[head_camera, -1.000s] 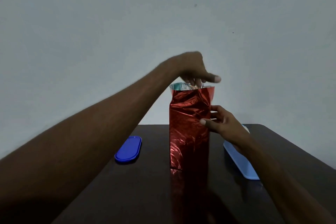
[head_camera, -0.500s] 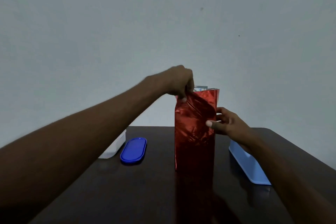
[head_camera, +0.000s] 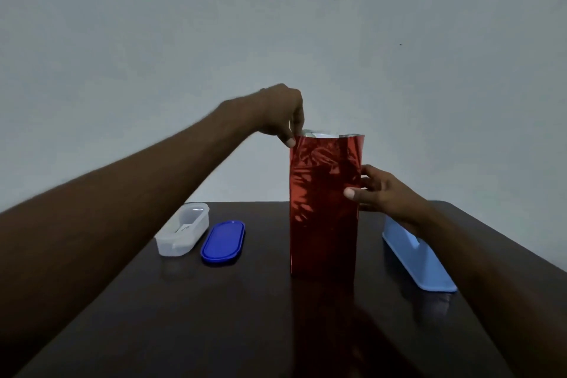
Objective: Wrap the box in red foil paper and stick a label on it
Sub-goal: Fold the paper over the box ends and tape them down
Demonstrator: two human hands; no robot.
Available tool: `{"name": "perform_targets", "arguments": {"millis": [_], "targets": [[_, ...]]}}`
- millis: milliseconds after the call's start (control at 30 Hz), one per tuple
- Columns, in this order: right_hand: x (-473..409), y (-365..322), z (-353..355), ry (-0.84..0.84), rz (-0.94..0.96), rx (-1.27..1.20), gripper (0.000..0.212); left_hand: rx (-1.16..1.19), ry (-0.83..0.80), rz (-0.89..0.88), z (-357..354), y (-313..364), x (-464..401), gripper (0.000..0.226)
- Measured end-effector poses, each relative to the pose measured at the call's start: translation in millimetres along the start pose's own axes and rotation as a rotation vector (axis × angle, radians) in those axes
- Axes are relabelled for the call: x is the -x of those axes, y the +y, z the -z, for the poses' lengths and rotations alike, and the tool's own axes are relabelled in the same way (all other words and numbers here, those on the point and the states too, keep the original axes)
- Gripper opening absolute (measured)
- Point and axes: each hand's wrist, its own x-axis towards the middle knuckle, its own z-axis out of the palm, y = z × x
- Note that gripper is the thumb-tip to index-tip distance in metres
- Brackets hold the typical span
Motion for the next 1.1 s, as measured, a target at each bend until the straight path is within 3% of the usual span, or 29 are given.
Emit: {"name": "perform_targets", "arguments": {"millis": [133,233,400,567,700,800,900,1000,1100], "targets": [[-4,0,2,-0.016,-0.014,0.015,0.057,-0.084,-0.072,-0.001,-1,3,-3,0.035],[-5,-2,4,-0.037,-0.017,0.020,0.056,-0.137,-0.010,0.010,-6,0,-7,0.029],[-6,-5,5,-0.045,-0.020,0.036,0.053,0.092,0.024,-0.075,7,2,-6,0.015],[-6,-6,4,-0.061,-0.013,0.049,0.055,0.236,-0.090,-0.063,-12,46,-20,0.055],[-6,-8,4,-0.067,-0.013,0.052,0.058,0.282,0.105,-0.111,-24,72,-32,0.024],[-5,-7,7,-0.075,-0.010,0.051,0.054,0.499,0.202,-0.031,-11,67,-32,0.025],[-3,-4,9,-0.071,-0.006,0.058,0.055,0.594,0.063,0.044,-1,60,-34,0.042],[-5,-5,8,-0.078,-0.007,0.061,0.055,0.357,-0.074,0.089,-8,66,-37,0.060],[-5,-7,7,-0.076,-0.012,0.062,0.057,0.364,0.002,0.019,-18,71,-39,0.025]]}}
